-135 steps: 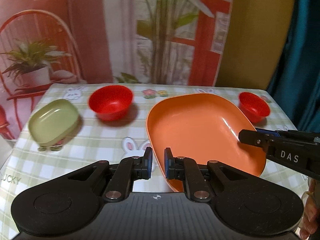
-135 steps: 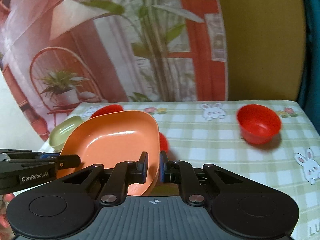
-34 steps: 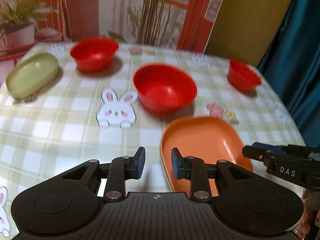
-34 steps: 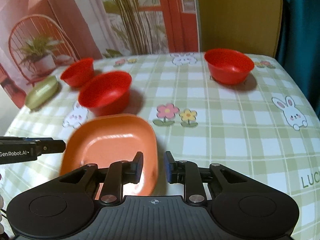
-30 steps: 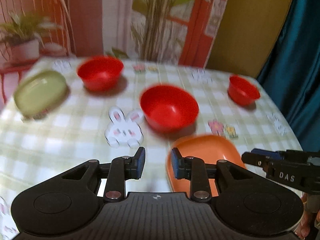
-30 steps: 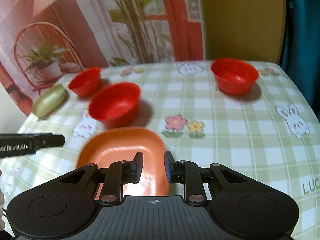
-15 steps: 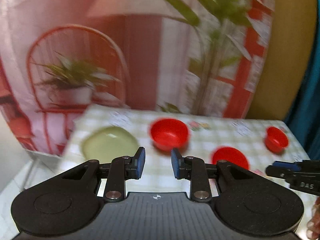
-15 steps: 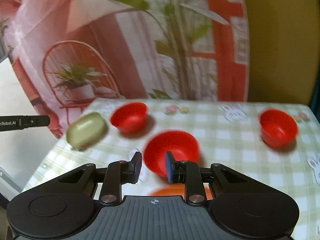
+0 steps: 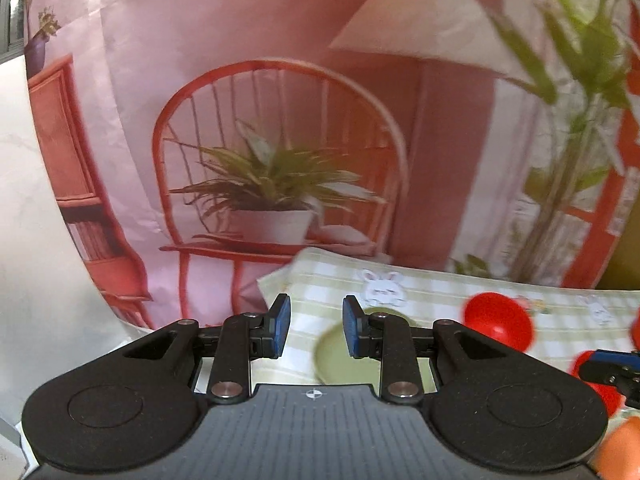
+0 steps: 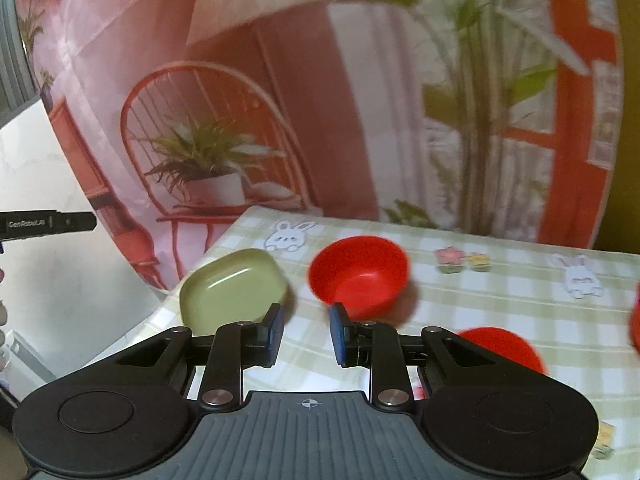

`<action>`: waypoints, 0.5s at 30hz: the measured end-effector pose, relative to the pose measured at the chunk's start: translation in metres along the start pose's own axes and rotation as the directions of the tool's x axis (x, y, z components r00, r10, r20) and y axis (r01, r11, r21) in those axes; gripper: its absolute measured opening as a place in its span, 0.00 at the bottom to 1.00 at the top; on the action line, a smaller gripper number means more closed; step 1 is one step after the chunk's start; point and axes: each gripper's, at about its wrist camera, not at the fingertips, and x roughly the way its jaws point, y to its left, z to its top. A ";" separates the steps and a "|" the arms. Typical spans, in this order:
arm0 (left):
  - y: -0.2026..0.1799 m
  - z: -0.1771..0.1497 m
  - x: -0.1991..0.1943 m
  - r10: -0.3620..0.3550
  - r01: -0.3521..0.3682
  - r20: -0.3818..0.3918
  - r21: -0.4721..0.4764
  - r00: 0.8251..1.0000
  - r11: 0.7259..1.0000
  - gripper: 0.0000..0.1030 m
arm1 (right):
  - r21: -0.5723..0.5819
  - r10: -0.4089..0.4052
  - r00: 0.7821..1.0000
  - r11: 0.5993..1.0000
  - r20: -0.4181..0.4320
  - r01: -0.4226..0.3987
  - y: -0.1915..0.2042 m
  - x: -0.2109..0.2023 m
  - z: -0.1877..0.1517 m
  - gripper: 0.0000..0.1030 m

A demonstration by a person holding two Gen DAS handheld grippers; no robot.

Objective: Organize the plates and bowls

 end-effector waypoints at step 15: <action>0.029 -0.045 0.116 -0.067 0.067 -0.045 -0.011 0.997 0.998 0.29 | -0.120 -0.026 0.997 0.993 -0.069 0.018 0.044 0.128 0.011 0.23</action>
